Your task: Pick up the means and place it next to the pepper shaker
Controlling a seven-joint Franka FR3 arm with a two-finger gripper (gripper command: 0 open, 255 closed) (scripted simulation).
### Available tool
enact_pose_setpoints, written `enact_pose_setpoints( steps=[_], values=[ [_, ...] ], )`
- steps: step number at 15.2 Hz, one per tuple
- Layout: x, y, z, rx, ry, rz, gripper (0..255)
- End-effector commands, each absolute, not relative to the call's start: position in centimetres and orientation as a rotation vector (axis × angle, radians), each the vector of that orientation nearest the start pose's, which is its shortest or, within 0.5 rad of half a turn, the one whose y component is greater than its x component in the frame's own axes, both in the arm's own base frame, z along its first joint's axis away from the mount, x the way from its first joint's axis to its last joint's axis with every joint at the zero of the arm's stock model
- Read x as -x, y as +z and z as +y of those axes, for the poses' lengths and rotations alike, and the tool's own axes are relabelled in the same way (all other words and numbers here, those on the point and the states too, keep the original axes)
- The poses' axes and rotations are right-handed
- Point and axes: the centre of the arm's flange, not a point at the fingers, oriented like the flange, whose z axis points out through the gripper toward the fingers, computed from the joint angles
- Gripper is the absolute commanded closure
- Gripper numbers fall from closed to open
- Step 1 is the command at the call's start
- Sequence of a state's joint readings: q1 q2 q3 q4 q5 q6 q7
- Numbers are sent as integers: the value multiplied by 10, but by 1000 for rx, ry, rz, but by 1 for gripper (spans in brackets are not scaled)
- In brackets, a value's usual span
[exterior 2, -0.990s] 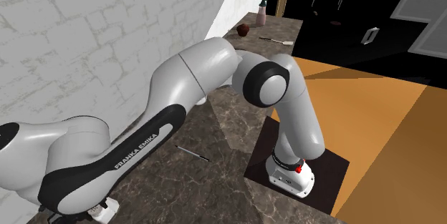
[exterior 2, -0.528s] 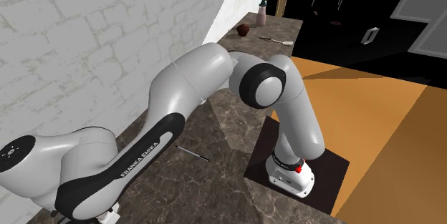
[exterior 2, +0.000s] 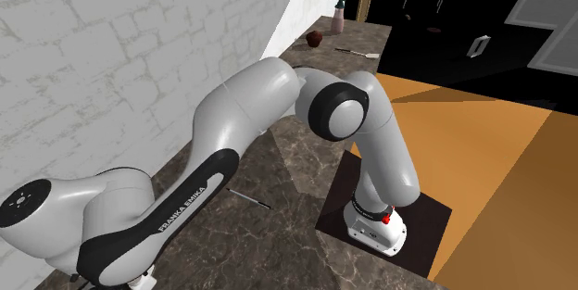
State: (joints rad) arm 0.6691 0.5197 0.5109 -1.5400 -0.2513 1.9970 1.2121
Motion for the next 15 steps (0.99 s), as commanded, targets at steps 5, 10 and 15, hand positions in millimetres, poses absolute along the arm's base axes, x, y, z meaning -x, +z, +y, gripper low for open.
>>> enact_pose_setpoints(
  steps=[5, 10, 15],
  values=[
    [-323, 382, 606, 3129, 19, -22, 0],
    [-324, 432, 606, 3129, 19, -22, 0],
    [-324, 432, 606, 3129, 19, -22, 0]
  ],
)
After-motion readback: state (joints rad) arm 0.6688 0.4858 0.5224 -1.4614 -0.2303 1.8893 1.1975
